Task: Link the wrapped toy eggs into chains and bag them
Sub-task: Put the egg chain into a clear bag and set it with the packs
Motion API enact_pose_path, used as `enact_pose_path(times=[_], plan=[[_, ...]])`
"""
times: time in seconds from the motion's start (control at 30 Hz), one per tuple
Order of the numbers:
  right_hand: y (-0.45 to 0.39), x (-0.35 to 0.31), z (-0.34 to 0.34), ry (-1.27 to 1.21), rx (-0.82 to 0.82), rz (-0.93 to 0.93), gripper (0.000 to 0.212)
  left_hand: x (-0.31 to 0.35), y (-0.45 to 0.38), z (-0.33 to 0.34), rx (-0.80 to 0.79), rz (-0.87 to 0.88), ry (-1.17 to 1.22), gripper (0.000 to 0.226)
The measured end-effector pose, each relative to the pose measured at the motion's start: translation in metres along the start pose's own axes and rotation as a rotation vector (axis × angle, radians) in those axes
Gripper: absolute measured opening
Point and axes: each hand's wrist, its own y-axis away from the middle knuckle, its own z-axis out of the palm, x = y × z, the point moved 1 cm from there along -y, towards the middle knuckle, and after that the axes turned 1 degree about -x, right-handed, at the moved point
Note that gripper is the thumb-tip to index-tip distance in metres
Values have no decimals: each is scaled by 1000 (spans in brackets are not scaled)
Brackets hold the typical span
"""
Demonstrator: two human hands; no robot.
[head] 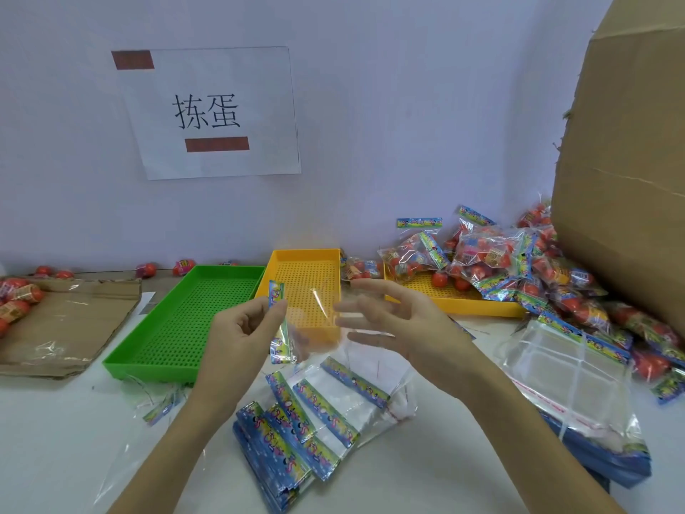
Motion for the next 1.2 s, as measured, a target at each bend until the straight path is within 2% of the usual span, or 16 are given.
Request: enact_pose_path(times=[0.07,0.17,0.33,0.43,0.57,0.67,0.83,0.97,1.03,1.13,1.2], plan=[[0,4,-3,55,23,14,51,0,0,0,-4,-30,22,60],[-1,8,-8,126,143,14,14,-3,-1,-3,10,-96,119,61],[-2,9,-13,220,313,-75,4,-5,-4,-10,61,-56,105,63],[-2,6,-16,365,465,-227,8,-4,-3,-7,15,-51,105,39],[0,0,-18,655,593,-444,10,-2,-3,-3,-7,-82,154,28],[0,1,-16,758,577,-506,7,-2,-3,-1,-37,-148,222,23],[-4,8,-17,526,435,-333,12,-3,-5,-4,-145,-248,356,22],[-5,15,-14,513,360,-273,11,0,-1,-3,-253,-261,243,38],[-6,18,-14,516,357,-239,11,1,0,-2,-271,-258,151,31],[-7,19,-18,724,410,-256,17,3,2,0,-211,-173,60,7],[-7,19,-18,746,414,-251,19,5,3,2,-136,-14,-24,7]])
